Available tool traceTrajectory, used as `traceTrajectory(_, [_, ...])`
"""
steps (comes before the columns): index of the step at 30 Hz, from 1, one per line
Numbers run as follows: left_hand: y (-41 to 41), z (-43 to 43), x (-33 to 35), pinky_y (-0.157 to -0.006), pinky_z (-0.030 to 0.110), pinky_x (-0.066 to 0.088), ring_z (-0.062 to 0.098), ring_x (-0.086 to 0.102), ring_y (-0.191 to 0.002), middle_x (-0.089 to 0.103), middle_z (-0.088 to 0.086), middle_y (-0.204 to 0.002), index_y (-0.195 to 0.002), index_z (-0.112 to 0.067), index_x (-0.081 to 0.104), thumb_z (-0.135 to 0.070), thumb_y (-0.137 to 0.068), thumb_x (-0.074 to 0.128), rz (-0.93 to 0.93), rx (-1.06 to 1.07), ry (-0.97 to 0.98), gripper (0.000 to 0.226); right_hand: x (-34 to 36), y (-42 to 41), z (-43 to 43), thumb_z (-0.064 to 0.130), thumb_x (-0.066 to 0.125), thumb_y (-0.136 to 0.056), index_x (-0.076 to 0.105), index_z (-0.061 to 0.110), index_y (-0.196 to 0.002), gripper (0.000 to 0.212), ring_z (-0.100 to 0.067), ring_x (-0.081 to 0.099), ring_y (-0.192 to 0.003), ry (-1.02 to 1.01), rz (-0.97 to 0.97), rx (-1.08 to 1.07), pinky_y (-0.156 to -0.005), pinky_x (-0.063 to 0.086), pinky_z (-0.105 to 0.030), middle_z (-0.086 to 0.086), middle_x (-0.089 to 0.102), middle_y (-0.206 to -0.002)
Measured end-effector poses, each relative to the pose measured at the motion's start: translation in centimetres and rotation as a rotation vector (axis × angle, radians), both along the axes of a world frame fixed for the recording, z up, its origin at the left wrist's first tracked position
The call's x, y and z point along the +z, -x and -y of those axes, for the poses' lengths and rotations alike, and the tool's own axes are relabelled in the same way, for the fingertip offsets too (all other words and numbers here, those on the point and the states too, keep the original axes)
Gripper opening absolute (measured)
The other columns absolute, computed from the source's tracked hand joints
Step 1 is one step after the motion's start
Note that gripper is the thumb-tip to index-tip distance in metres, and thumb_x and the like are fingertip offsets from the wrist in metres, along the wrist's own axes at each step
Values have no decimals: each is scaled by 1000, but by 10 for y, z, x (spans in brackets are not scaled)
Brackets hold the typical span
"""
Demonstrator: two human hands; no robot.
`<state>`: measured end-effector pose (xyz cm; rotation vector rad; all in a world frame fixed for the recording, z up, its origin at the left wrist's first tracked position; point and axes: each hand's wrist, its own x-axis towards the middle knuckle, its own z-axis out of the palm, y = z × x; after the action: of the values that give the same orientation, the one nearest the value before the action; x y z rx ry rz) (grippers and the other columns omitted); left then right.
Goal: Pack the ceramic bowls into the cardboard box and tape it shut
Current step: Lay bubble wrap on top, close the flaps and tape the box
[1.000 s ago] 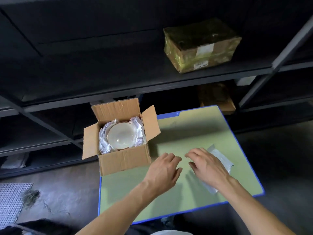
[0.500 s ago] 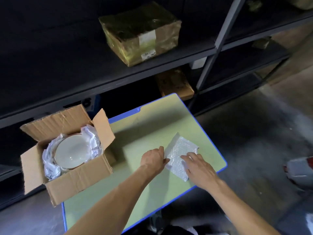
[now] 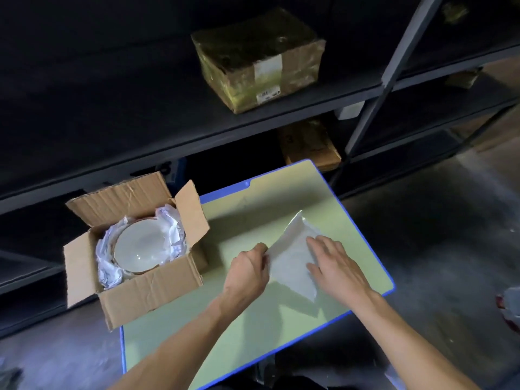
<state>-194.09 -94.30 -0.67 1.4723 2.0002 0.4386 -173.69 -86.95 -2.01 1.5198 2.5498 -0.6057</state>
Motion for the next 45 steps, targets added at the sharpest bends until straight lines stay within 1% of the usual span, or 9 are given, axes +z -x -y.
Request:
traceTrajectory(9, [33,35,64,-55,32,38,21,58,-66,57,1,-66,-73,-18,37,-20,-98,45,105,177,-153,26,70,55,-31,48,53,-96,24,26,-153,68,-17,26,-137,40,-287,12,-103,39,-38,8,38,-144])
traceTrajectory(15, [66,61,97,-53,29,29,15,38,-59,46,3,-63,-73,-16,38,-31,-102,46,88,304,-268,34,114,98,-38,34,62,-92,57,29,-124,32,-8,56,-112,72,-477,72,-92,44,-30,15,60,-120])
traceTrajectory(18, [88,76,99,-54,31,29,17,39,-60,42,-4,-59,-73,-16,38,-38,-103,45,71,421,-281,38,128,123,-33,31,63,-91,58,33,-104,14,-5,61,-94,147,-499,115,-78,45,-26,18,65,-99])
traceTrajectory(22, [118,96,101,-53,34,31,15,39,-55,42,-7,-55,-71,-17,39,-42,-102,45,33,545,-255,40,136,158,-22,32,59,-93,54,35,-96,7,-5,62,-83,248,-487,201,-80,53,-37,18,65,-89])
traceTrajectory(30, [169,137,102,-50,27,27,12,32,-53,38,-6,-56,-67,-15,37,-42,-99,51,-21,708,-232,44,143,225,11,30,51,-97,58,34,-106,12,-8,62,-89,291,-470,304,-80,52,-37,14,67,-95])
traceTrajectory(33, [187,145,96,-49,29,27,13,37,-53,43,-7,-56,-67,-20,41,-48,-97,50,-7,751,-190,43,137,242,24,27,51,-98,57,32,-100,8,-3,57,-79,275,-458,301,-69,47,-27,16,62,-85])
traceTrajectory(37, [217,145,86,-56,32,42,17,60,-65,65,-6,-72,-89,-30,50,-48,-95,55,29,750,-147,19,124,255,36,25,52,-96,54,32,-108,14,-15,57,-78,238,-401,268,-66,46,-30,11,59,-83])
traceTrajectory(41, [239,130,82,-58,33,44,15,60,-67,67,-6,-85,-107,-35,53,-36,-97,52,97,710,-141,10,117,263,48,21,55,-96,27,48,-143,61,-10,51,-72,238,-360,227,-60,40,-21,13,48,-84])
traceTrajectory(45, [255,111,80,-51,21,35,7,54,-61,64,-9,-103,-127,-35,47,-26,-100,49,108,653,-174,28,113,274,59,20,53,-98,45,39,-138,45,-13,58,-76,159,-287,199,-72,49,-33,9,60,-95])
